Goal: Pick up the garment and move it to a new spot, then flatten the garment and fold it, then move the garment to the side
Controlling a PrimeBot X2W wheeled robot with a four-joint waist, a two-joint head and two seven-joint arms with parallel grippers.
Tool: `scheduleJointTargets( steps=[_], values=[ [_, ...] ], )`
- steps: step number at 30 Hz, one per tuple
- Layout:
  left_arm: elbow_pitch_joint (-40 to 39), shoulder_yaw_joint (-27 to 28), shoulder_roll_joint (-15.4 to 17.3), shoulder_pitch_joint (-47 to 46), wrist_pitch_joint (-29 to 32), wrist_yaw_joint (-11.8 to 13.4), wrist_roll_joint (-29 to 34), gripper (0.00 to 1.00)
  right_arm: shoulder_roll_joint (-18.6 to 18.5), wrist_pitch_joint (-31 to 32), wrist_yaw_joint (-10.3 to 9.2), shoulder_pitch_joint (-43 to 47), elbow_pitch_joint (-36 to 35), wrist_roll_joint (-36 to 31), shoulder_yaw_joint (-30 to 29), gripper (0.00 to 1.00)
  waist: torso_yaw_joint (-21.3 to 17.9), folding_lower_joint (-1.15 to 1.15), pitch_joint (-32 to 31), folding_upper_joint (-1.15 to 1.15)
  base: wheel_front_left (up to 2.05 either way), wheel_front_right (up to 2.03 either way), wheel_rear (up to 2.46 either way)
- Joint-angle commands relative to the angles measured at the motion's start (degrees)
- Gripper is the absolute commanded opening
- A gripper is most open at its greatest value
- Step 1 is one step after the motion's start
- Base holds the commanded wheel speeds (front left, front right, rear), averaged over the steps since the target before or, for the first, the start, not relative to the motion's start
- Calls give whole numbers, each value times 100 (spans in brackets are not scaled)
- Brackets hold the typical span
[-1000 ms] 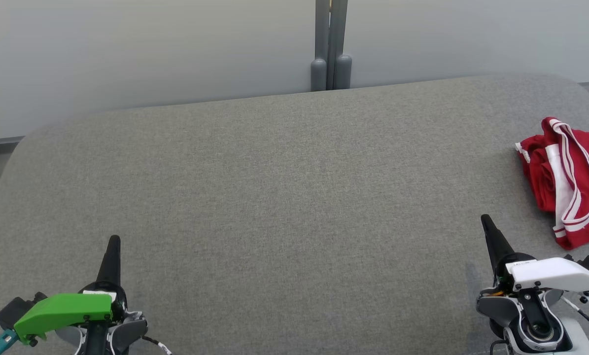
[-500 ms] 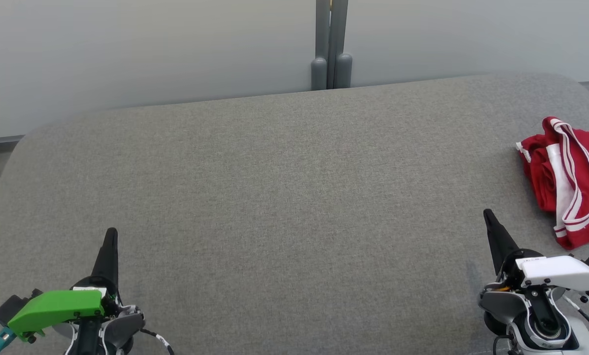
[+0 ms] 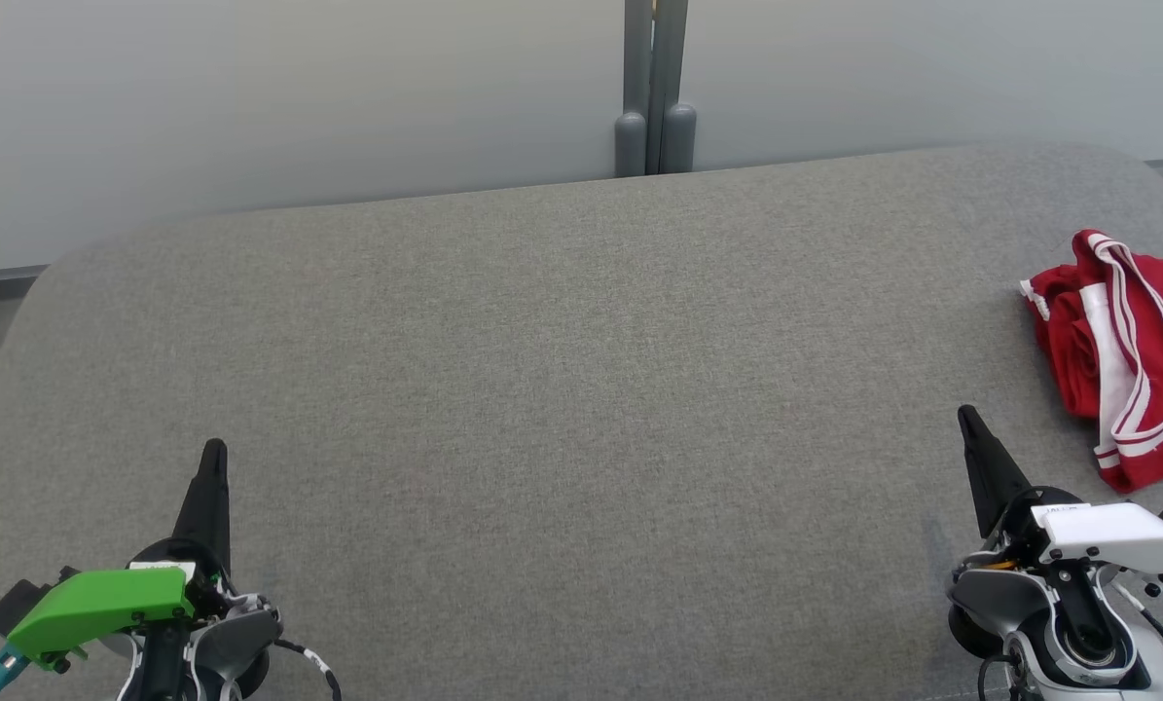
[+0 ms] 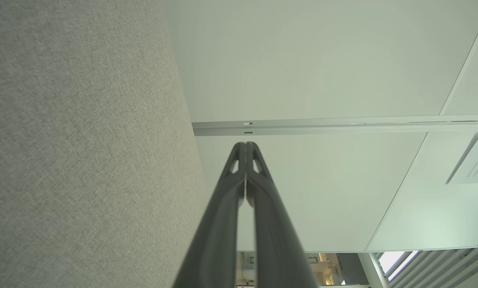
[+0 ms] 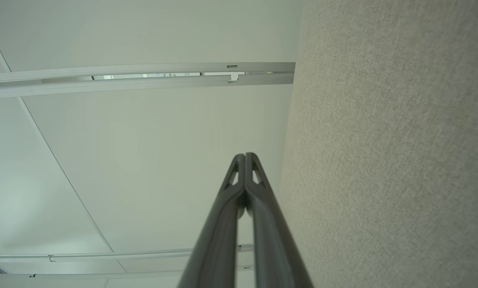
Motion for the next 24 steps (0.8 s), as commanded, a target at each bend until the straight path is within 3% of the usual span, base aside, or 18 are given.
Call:
scheduleJointTargets(
  steps=[1,24],
  values=[
    [-20,13,40,-84,21,-27,-1,0,-28,23,2,57,-28,31,-11,0,0,0,0,0,0,0,0],
    [-20,12,40,-78,21,-27,-1,0,-28,21,2,57,-28,30,-11,0,0,0,0,0,0,0,0]
  ],
)
